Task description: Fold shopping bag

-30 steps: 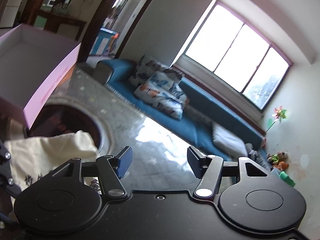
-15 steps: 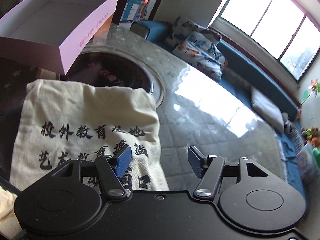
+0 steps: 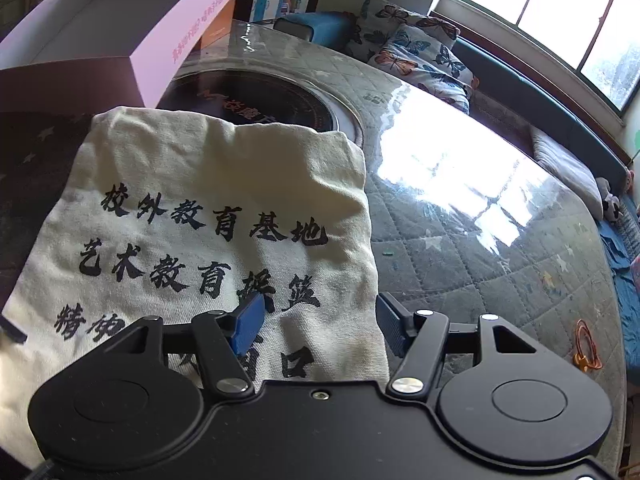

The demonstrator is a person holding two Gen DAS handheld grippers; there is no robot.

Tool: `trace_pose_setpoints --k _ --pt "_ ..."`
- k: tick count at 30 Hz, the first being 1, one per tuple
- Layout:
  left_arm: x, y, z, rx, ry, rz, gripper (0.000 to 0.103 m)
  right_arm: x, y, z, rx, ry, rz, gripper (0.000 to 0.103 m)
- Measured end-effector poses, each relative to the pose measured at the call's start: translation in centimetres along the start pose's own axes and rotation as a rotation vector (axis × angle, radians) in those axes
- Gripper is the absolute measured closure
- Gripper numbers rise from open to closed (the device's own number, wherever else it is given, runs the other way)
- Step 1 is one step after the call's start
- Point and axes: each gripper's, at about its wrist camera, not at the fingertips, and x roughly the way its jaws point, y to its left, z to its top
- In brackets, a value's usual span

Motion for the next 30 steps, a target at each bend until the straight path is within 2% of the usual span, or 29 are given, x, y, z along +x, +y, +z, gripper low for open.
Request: trace_pose_setpoints --k 3,6,10,13,18,23,28,30 --pt "-0.2 0.4 -0.1 0.014 0.022 0.025 0.08 -0.9 0.5 -0.1 -0.013 -0.008 0.023 0.038" --pt "-0.2 0.4 0.5 0.024 0.03 0.032 0.079 -1.3 1.6 -0.7 -0.061 0.008 0.048 0.038" --pt "-0.6 0.7 -0.2 0.04 0.056 0.031 0.075 -1.8 2.8 -1.6 -0.119 0.021 0.061 0.038" --pt "-1.7 1.1 -0.6 0.033 0.054 0.026 0.072 -2.6 3.3 -1.8 -0.155 0.015 0.051 0.038" --pt "-2.7 1.9 -1.1 -0.001 0.046 0.023 0.072 -3.8 4.2 -1.4 -0.175 -0.021 0.093 0.038" --pt "-4.5 1.5 -1.6 -0.006 0.041 0.039 0.07 -3.5 5.2 -2.2 -0.2 0.008 0.143 0.038" --pt "-6.5 1.9 -1.6 -0.037 0.003 0.082 0.07 -4.5 5.5 -3.0 -0.186 0.023 0.173 0.038" --pt "-6.9 2.5 -0.7 -0.084 -0.06 0.106 0.07 -4.8 5.6 -3.6 -0.173 0.027 0.184 0.038"
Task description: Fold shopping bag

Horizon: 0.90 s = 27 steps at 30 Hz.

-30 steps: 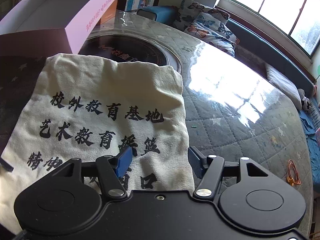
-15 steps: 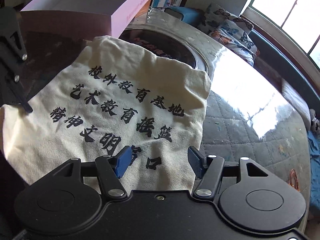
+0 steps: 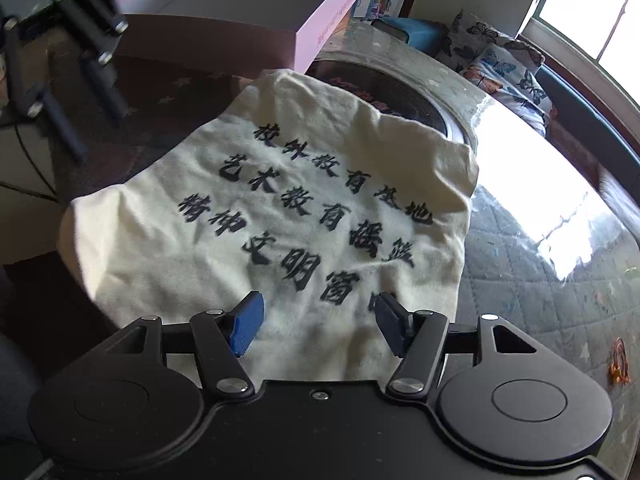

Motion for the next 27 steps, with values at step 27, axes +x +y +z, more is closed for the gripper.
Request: trace_pose_setpoints --k 27 --pt "10.8 -2.0 1.8 -0.024 -0.038 -0.122 0.069 3.5 -7.6 5.8 0.135 -0.085 -0.095 0.038"
